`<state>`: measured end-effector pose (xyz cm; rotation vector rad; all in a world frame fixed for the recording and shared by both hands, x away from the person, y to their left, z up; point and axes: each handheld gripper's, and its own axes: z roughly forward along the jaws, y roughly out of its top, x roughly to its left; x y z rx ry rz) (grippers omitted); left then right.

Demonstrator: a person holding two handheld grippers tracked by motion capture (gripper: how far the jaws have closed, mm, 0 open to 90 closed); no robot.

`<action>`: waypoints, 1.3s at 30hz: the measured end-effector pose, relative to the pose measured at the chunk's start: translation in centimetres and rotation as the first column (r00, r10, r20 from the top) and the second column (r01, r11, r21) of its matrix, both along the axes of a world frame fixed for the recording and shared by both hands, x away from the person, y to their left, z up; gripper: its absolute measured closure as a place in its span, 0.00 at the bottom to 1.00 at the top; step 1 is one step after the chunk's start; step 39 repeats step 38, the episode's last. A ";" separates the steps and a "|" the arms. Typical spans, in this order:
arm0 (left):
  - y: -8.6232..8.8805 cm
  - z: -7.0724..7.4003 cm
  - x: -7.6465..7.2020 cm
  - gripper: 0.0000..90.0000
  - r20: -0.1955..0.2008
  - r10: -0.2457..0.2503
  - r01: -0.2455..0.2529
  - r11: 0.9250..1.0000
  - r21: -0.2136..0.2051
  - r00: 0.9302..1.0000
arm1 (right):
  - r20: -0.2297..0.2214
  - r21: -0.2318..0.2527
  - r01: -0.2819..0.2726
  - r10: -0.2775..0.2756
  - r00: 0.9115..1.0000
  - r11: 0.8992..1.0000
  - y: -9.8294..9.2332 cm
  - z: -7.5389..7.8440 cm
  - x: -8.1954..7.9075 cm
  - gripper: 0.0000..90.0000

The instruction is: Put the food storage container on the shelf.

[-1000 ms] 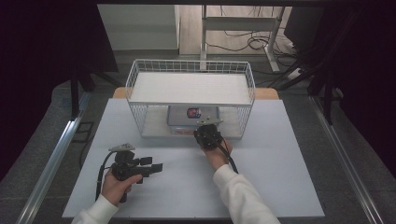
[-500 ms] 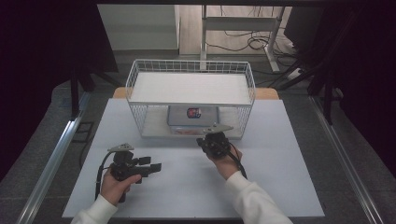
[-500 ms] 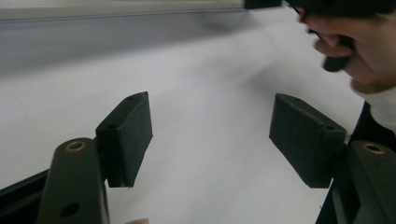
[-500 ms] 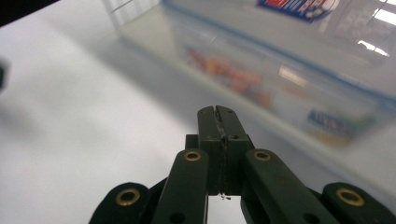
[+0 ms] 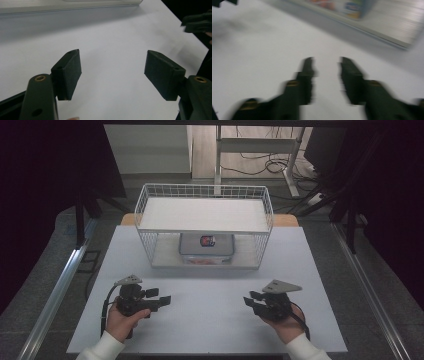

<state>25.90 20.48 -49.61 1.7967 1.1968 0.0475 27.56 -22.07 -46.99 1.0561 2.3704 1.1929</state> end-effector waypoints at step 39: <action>1.5 -0.7 -0.6 0.32 0.025 0.050 -0.052 0.996 0.070 0.998 | 0.023 0.001 0.090 -0.090 0.996 0.996 -5.4 -1.0 -0.3 0.31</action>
